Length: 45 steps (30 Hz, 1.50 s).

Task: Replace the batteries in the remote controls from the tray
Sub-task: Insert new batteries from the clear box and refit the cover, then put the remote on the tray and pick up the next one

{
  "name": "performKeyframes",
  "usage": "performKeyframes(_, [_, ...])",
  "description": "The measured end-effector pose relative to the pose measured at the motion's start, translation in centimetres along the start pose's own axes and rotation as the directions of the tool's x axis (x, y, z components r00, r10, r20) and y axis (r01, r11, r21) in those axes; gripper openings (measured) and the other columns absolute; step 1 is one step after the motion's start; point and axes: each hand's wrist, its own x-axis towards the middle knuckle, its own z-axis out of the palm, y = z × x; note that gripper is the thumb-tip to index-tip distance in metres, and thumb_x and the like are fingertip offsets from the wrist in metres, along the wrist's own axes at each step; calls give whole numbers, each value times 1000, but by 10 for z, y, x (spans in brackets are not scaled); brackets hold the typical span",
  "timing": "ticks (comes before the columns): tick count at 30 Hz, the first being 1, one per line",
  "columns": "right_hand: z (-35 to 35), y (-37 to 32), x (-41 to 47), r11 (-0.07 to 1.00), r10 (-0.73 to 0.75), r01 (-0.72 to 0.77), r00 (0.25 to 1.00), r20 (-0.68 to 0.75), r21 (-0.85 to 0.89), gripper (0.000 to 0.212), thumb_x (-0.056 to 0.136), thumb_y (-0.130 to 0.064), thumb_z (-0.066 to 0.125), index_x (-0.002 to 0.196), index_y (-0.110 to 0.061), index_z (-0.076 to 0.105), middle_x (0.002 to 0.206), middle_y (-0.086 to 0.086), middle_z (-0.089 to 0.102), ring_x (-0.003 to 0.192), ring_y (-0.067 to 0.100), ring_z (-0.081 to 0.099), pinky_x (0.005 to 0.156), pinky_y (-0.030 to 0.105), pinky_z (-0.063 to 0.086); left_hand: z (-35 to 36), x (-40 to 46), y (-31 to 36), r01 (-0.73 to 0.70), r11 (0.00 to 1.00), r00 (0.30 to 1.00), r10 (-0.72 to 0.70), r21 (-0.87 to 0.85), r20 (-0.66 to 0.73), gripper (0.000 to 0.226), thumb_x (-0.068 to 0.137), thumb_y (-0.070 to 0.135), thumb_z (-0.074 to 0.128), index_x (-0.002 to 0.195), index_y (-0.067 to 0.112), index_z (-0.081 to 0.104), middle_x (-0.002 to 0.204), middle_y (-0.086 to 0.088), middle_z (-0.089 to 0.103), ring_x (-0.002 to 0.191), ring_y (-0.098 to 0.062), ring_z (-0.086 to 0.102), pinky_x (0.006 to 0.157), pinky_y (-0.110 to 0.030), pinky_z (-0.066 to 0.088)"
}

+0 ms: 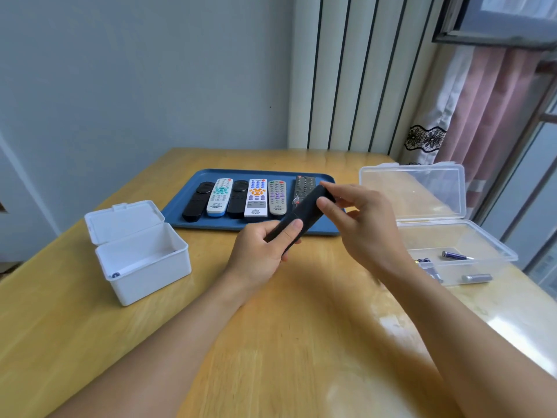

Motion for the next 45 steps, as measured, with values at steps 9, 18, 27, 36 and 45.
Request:
performKeyframes(9, [-35,-26,-2,985,-167,173,961,222,-6,19,90,-4,68,100,-19,75,77,-10,72,68,9,71,63,29,60,-5,12,1,-25,994,997,17,-111,-73,47,56,44,92,84,11,72,70,-3,63,54,-10,50,49,-21,39])
performKeyframes(18, [3,-12,-1,807,-282,209,958,-50,-552,18,76,3,68,64,-6,58,69,6,59,52,32,51,49,32,41,-5,20,-15,-70,998,967,69,4,-246,38,89,20,73,124,21,60,113,6,62,94,-12,69,85,-50,58])
performKeyframes(27, [38,-3,43,677,227,-140,974,23,-722,34,76,14,46,60,-12,32,63,4,35,61,28,39,46,31,20,-6,19,-15,-50,998,976,56,35,-209,14,91,15,68,102,22,69,102,7,69,88,-14,65,82,-51,58])
performKeyframes(36, [52,15,55,626,345,-145,933,105,-766,24,82,9,56,86,-13,48,83,6,48,76,28,49,65,32,42,-4,22,-20,-59,997,983,66,48,-169,10,90,21,69,100,24,69,98,1,68,78,-8,61,80,-44,59])
performKeyframes(45, [56,30,46,635,295,-138,953,73,-760,23,81,13,47,82,-10,51,72,4,45,73,31,49,62,35,40,-5,21,-18,-36,998,987,44,55,-157,4,93,27,65,96,27,69,90,3,67,74,-9,59,78,-45,59])
